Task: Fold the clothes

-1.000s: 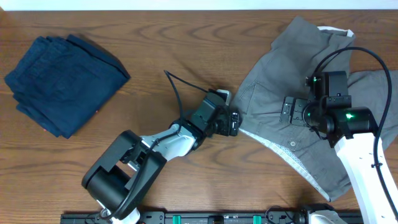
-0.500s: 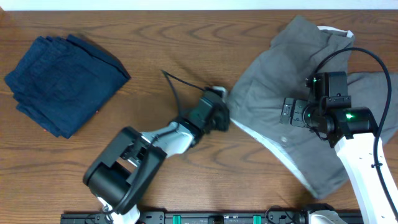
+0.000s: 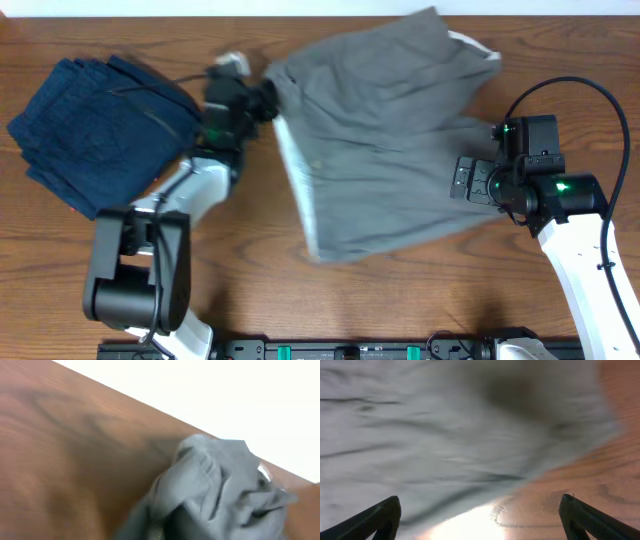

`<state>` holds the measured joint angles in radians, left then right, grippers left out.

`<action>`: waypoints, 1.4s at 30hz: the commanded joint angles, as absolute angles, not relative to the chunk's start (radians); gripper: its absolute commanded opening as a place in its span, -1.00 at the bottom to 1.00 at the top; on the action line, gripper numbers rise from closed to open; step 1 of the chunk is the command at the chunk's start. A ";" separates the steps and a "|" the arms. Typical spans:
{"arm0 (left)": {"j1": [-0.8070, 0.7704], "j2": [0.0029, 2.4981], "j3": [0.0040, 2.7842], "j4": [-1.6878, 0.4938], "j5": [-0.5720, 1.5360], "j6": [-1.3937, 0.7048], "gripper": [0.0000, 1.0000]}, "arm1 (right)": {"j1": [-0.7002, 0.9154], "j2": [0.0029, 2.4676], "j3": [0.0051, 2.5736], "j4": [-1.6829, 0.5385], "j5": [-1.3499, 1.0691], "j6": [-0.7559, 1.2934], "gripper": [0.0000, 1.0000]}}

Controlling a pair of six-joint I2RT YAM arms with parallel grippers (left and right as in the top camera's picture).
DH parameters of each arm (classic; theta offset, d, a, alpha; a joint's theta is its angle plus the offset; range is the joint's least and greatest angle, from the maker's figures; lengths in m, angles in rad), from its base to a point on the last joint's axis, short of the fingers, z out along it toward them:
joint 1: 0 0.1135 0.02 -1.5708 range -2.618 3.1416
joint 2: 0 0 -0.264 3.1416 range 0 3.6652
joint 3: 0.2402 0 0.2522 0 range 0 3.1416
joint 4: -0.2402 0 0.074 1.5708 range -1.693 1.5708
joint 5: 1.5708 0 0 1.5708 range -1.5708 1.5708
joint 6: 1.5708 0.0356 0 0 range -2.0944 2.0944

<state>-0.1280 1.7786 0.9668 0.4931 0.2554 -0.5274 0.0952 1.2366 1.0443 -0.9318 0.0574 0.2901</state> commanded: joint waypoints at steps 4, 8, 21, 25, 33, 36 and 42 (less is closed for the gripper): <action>-0.073 1.747 1.008 0.237 0.524 -0.555 0.96 | 0.073 1.226 1.043 -0.936 0.135 0.406 0.99; -0.073 1.747 1.008 -0.040 0.524 -0.547 0.96 | 0.037 1.227 1.043 -0.950 0.134 0.435 0.99; -0.060 1.742 1.008 -0.688 0.587 -0.613 0.96 | -0.126 1.256 1.033 -0.990 0.128 0.433 0.98; -0.097 1.695 0.996 -0.788 0.458 -0.624 0.96 | -0.153 1.306 1.033 -1.011 0.093 0.433 0.98; -0.238 1.443 0.899 -0.833 0.252 -0.907 0.96 | -0.152 1.428 1.033 -1.040 0.062 0.480 0.98; -0.305 1.377 0.848 -0.830 0.222 -1.067 0.96 | -0.152 1.464 1.033 -1.033 0.061 0.537 0.99; -0.450 1.365 0.746 -0.698 0.197 -1.233 0.96 | -0.152 1.502 1.033 -1.018 0.040 0.554 0.98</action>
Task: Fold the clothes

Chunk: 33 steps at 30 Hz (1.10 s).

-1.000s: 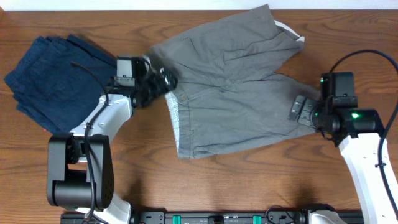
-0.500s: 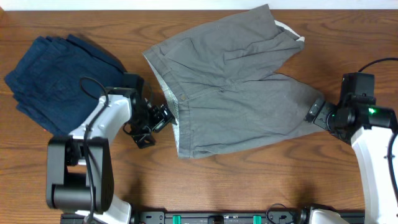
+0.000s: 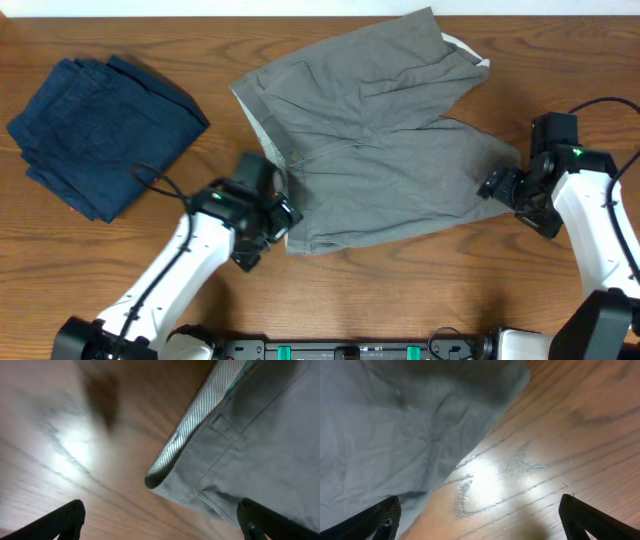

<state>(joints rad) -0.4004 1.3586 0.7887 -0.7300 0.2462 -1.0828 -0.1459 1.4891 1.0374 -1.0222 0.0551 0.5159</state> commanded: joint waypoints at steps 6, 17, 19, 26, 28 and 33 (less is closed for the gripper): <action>-0.569 1.391 0.669 -0.559 0.180 -1.351 0.97 | -0.152 1.505 1.033 -1.017 0.041 0.553 0.99; -0.691 1.517 0.656 -0.412 0.063 -1.417 0.36 | -0.152 1.505 1.033 -1.022 0.040 0.553 0.98; -0.699 1.544 0.656 -0.401 0.063 -1.420 0.27 | -0.152 1.505 1.033 -1.023 0.041 0.553 0.98; -0.693 1.552 0.657 -0.431 0.062 -1.396 -0.55 | -0.152 1.505 1.033 -1.037 0.041 0.553 0.98; -0.683 1.538 0.657 -0.445 0.062 -1.358 -0.75 | -0.152 1.505 1.033 -1.052 0.041 0.553 0.99; -0.635 1.460 0.657 -0.505 0.062 -1.266 -0.87 | -0.152 1.505 1.019 -1.101 0.038 0.553 0.99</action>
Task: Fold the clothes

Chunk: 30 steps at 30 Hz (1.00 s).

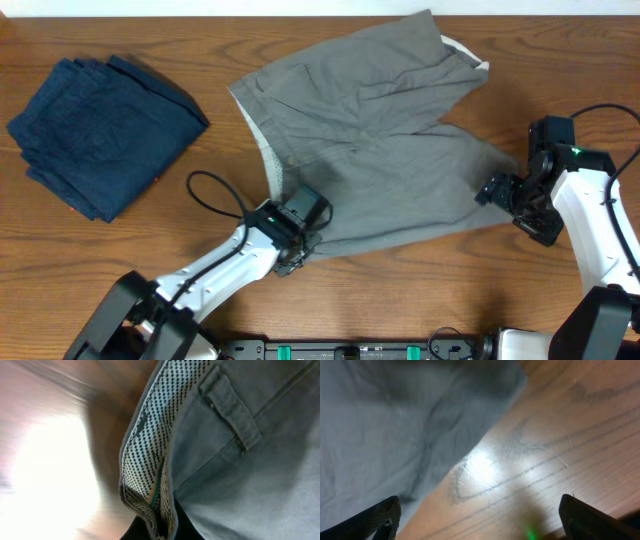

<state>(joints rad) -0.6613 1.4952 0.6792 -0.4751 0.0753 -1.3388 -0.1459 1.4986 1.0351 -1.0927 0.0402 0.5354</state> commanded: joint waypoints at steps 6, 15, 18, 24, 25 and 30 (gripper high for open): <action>-0.609 1.344 0.657 -0.552 0.062 -1.166 -0.88 | -0.151 1.505 0.909 -1.052 -0.009 0.553 0.99; -0.609 1.307 0.657 -0.696 0.062 -1.159 -0.87 | -0.150 1.505 0.650 -0.731 -0.064 0.614 0.99; -0.609 1.307 0.657 -0.739 0.062 -1.159 -0.88 | -0.150 1.505 0.620 -0.645 -0.064 0.625 0.98; -0.609 1.307 0.657 -0.751 0.062 -1.159 -0.88 | -0.150 1.505 0.617 -0.615 -0.064 0.636 0.51; -0.609 1.307 0.657 -0.751 0.062 -1.159 -0.88 | -0.150 1.505 0.617 -0.612 -0.064 0.636 0.32; -0.609 1.304 0.659 -0.750 0.058 -1.111 -0.88 | -0.150 1.505 0.617 -0.625 -0.064 0.635 -0.98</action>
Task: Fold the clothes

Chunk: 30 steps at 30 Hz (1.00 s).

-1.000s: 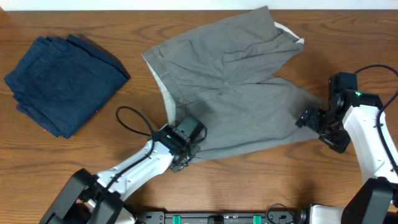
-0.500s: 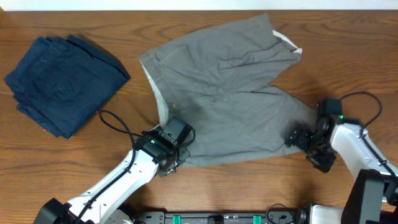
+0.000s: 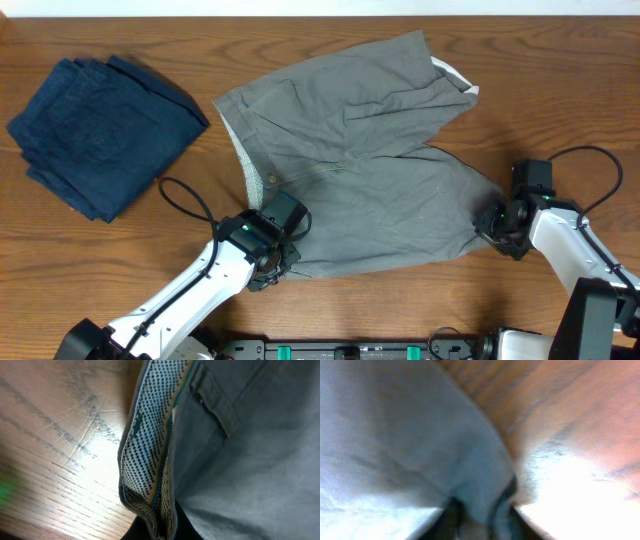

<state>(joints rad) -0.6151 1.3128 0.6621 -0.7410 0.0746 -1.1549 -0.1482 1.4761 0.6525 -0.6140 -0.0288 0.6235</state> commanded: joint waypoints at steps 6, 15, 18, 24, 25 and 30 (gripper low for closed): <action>-0.609 1.256 0.693 -0.760 0.055 -1.019 -0.88 | -0.163 1.464 0.670 -0.690 -0.051 0.597 -0.98; -0.609 0.995 0.753 -0.835 0.056 -0.983 -0.88 | -0.282 1.237 0.954 -0.997 0.010 0.493 -0.98; -0.615 0.892 0.753 -0.862 0.072 -0.983 -0.88 | -0.310 1.145 1.039 -1.052 0.010 0.446 -0.98; -0.651 0.717 0.753 -0.870 0.135 -0.989 -0.88 | -0.318 1.013 1.176 -1.121 0.011 0.369 -0.98; -0.657 0.696 0.753 -0.870 0.135 -0.989 -0.88 | -0.318 1.002 1.193 -1.126 0.011 0.364 -0.98; -0.658 0.653 0.752 -0.824 0.028 -0.988 -0.88 | -0.316 1.002 1.241 -1.084 0.006 0.363 -0.98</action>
<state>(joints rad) -0.6586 0.6621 0.7387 -0.8299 0.1471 -0.9970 -0.2993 0.9905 1.2037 -1.1267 -0.0612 0.3927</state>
